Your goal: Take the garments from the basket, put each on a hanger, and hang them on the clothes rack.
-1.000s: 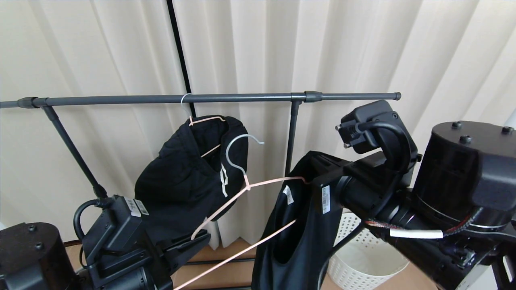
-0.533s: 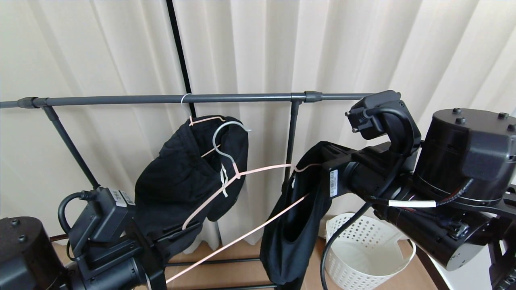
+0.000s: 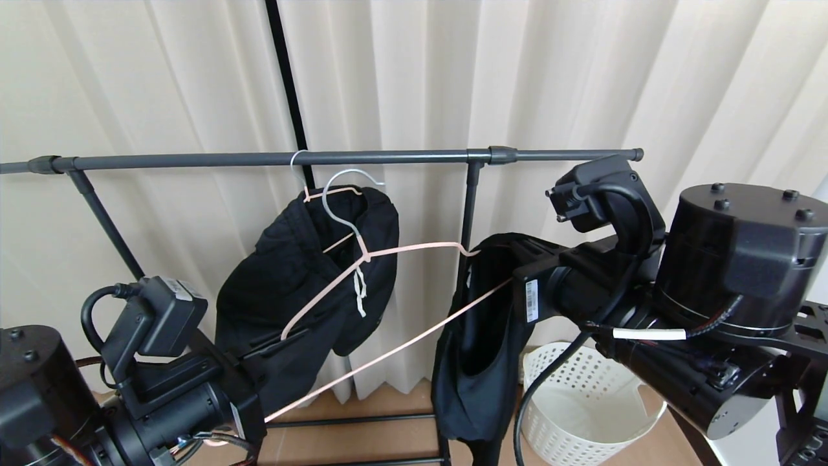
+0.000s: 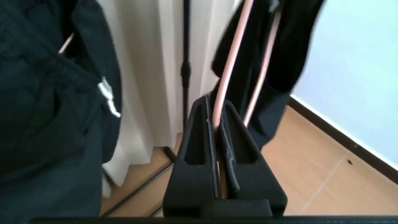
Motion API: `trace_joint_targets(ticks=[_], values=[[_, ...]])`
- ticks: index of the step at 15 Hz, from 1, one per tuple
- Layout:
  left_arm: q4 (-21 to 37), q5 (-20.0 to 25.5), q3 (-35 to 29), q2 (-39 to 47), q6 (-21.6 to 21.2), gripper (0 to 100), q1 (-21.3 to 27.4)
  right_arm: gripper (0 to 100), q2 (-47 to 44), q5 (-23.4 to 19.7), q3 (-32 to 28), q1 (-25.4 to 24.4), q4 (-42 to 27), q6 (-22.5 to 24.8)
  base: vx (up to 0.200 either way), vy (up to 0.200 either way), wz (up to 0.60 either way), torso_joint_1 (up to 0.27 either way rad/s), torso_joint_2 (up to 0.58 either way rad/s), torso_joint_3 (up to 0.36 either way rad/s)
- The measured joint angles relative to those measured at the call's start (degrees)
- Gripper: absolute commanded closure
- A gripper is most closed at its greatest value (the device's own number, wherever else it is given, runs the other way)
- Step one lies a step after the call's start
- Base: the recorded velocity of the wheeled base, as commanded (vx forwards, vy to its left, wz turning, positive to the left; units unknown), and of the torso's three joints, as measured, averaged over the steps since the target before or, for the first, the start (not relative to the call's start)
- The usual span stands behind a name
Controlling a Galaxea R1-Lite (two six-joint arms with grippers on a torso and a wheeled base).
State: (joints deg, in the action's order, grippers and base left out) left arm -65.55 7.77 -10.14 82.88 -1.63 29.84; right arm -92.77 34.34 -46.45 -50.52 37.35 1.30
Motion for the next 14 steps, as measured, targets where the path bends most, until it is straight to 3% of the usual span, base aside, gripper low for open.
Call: trace_joint_targets(ticks=[10, 14], values=[[-0.11, -1.07, -0.2, 2.58, -0.3, 100, 2.97, 100, -0.17, 0.15, 1.5, -9.68, 0.06, -0.98, 0.0, 0.0, 0.0, 0.0, 0.0, 0.0], [-0.13, -1.87, -0.13, 3.44, -0.3, 100, 3.54, 100, -0.12, 0.11, 1.5, -11.23, 0.15, -1.33, 0.0, 0.0, 0.0, 0.0, 0.0, 0.0]])
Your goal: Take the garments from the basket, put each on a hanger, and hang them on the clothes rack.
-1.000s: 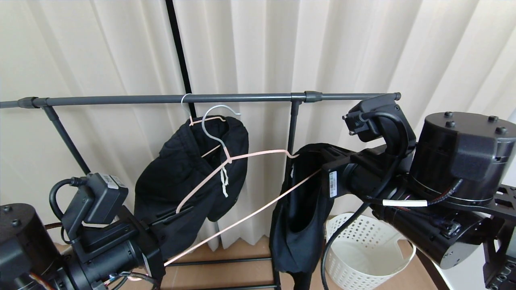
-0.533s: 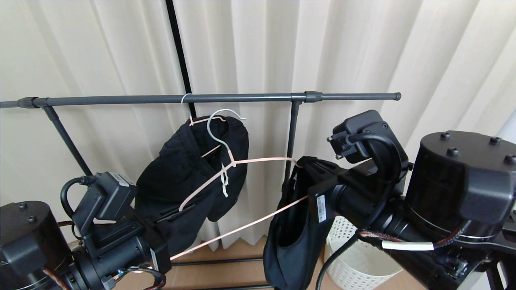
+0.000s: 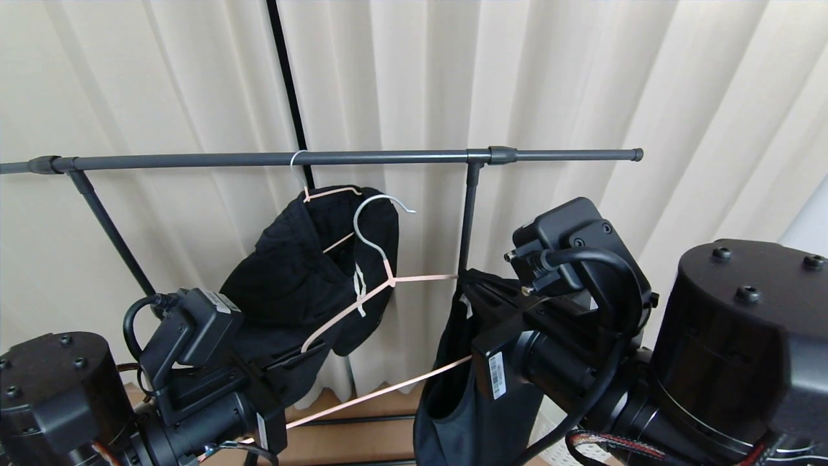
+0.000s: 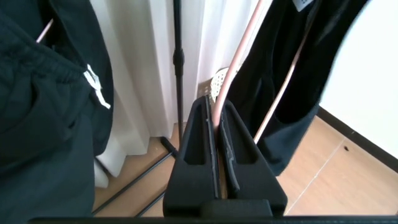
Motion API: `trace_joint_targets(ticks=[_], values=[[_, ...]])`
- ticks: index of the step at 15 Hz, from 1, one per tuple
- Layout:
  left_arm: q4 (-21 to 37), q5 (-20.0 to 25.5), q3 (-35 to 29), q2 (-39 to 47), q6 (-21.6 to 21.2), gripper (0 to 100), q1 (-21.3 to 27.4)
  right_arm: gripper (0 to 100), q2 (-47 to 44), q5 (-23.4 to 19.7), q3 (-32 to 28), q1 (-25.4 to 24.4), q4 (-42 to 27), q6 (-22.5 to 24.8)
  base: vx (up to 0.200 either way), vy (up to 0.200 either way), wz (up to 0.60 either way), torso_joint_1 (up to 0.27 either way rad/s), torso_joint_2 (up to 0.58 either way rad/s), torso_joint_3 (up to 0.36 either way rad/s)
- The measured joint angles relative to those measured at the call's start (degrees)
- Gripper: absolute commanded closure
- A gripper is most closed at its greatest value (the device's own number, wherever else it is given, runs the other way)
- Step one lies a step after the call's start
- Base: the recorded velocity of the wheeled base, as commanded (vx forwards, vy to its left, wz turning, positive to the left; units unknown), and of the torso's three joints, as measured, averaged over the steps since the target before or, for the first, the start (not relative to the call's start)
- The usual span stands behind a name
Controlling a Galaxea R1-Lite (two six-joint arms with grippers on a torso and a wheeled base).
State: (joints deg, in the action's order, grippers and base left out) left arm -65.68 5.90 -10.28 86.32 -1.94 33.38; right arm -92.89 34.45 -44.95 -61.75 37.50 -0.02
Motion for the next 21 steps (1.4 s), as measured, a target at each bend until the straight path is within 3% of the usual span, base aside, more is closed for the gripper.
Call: trace_joint_targets(ticks=[8, 16, 21], values=[[-0.04, -1.41, 0.0, 0.55, 0.09, 100, 1.21, 100, 0.52, -0.32, -0.74, -2.06, 0.09, -3.12, 0.0, 0.0, 0.0, 0.0, 0.0, 0.0], [-2.83, -1.58, 1.11, 1.5, 0.13, 100, 2.82, 100, 0.06, -0.65, -2.82, -8.87, 3.44, -10.84, 0.0, 0.0, 0.0, 0.0, 0.0, 0.0], [-7.25, -1.48, 2.49, 1.38, 0.22, 100, 3.67, 100, -0.74, -0.38, -3.34, -4.64, 3.85, -9.72, 0.0, 0.0, 0.0, 0.0, 0.0, 0.0]])
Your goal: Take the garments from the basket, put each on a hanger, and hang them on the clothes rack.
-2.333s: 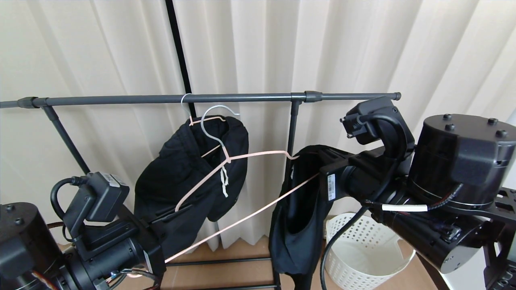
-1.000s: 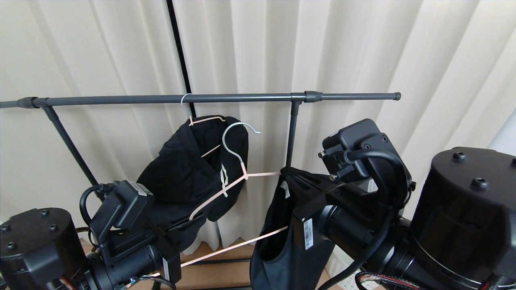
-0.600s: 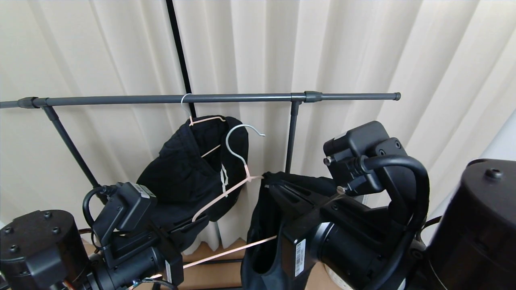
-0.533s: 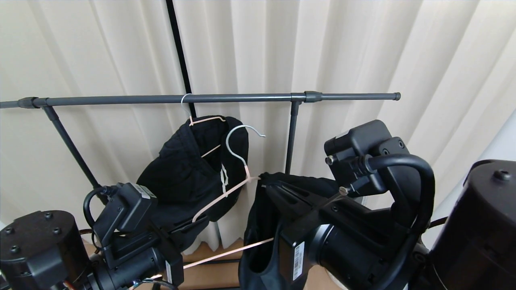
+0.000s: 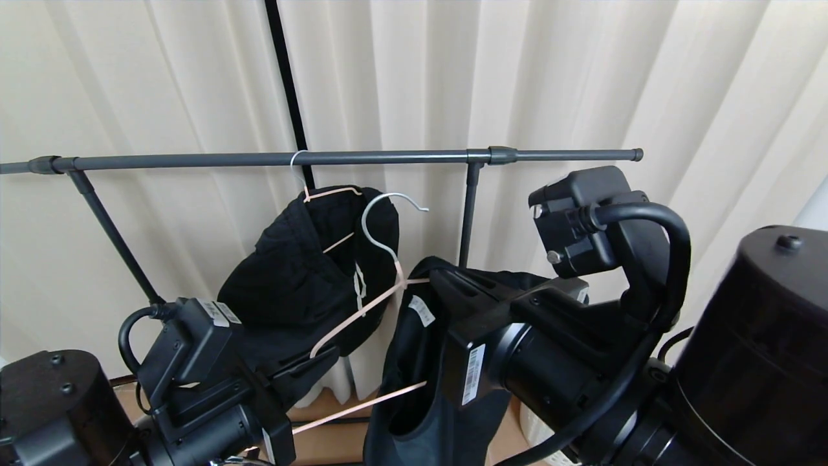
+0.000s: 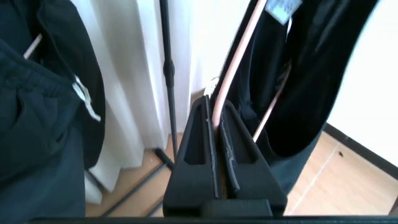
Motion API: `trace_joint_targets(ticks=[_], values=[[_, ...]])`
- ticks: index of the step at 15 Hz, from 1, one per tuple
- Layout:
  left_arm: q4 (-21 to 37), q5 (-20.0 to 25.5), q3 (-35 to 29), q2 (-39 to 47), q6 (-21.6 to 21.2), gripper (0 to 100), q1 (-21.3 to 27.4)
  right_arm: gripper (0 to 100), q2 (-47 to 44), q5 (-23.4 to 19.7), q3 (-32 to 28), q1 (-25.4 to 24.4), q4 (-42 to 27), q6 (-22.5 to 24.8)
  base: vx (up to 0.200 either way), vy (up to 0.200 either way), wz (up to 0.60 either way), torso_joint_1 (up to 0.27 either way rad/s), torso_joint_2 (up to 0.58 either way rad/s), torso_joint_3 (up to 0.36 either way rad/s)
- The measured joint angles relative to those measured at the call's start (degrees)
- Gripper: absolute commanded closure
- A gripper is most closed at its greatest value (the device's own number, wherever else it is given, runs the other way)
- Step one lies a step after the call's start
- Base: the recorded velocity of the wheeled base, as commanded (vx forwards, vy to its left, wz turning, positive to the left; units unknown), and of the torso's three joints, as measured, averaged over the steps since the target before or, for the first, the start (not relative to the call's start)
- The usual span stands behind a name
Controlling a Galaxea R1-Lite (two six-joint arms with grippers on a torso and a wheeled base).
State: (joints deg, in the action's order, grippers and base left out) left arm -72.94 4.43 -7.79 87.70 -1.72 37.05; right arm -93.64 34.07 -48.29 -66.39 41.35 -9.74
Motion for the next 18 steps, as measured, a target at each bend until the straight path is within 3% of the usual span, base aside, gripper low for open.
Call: trace_joint_targets(ticks=[6, 7, 18], values=[[-0.2, 0.11, 0.96, -0.99, -0.28, 100, 1.62, 100, -0.44, -0.16, -0.3, 2.08, -0.11, 0.06, 0.0, 0.0, 0.0, 0.0, 0.0, 0.0], [-0.2, 0.13, 0.99, -1.15, -0.28, 100, 1.87, 0, -0.41, -0.11, -0.17, 2.15, -0.09, 0.06, 0.0, 0.0, 0.0, 0.0, 0.0, 0.0], [-0.17, 0.13, 0.74, -2.58, 0.22, 100, 2.08, 0, 0.91, -0.22, 0.5, 8.87, -0.4, 4.33, 0.0, 0.0, 0.0, 0.0, 0.0, 0.0]])
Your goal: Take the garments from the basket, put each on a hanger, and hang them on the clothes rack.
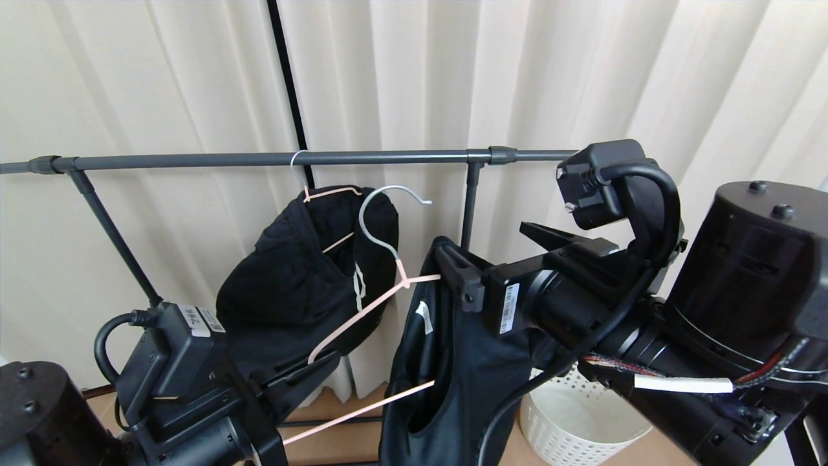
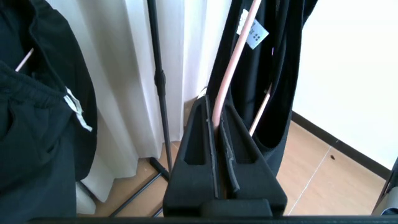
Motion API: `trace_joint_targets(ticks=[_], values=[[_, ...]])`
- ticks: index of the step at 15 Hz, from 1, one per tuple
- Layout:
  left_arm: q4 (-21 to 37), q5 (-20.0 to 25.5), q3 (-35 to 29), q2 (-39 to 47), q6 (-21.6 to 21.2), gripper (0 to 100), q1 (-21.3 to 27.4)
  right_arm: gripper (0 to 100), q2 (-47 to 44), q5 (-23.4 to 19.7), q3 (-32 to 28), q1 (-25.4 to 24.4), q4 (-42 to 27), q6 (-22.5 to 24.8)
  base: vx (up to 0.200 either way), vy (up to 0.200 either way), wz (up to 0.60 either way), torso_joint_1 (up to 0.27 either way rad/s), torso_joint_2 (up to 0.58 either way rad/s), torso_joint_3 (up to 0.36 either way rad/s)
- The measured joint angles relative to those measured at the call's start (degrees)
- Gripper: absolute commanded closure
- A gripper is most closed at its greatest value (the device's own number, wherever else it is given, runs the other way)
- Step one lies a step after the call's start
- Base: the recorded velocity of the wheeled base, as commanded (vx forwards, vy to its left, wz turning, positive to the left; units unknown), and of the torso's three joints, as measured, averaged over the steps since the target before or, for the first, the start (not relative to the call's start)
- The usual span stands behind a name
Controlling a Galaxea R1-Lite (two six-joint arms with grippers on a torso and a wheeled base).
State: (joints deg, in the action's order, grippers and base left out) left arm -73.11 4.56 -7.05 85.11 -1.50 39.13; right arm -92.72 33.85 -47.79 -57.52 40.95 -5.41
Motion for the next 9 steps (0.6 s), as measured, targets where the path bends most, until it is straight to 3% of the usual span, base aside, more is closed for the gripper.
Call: trace_joint_targets(ticks=[6, 9], values=[[-0.09, -0.05, -0.44, 0.22, 0.06, 100, -1.73, 0, 1.99, -2.73, 1.9, -1.57, -0.2, 0.68, 0.0, 0.0, 0.0, 0.0, 0.0, 0.0], [-0.07, 0.06, -0.48, 0.24, 0.11, 100, -1.99, 0, 3.19, -5.96, 4.38, -1.83, -0.17, 3.72, 0.0, 0.0, 0.0, 0.0, 0.0, 0.0]])
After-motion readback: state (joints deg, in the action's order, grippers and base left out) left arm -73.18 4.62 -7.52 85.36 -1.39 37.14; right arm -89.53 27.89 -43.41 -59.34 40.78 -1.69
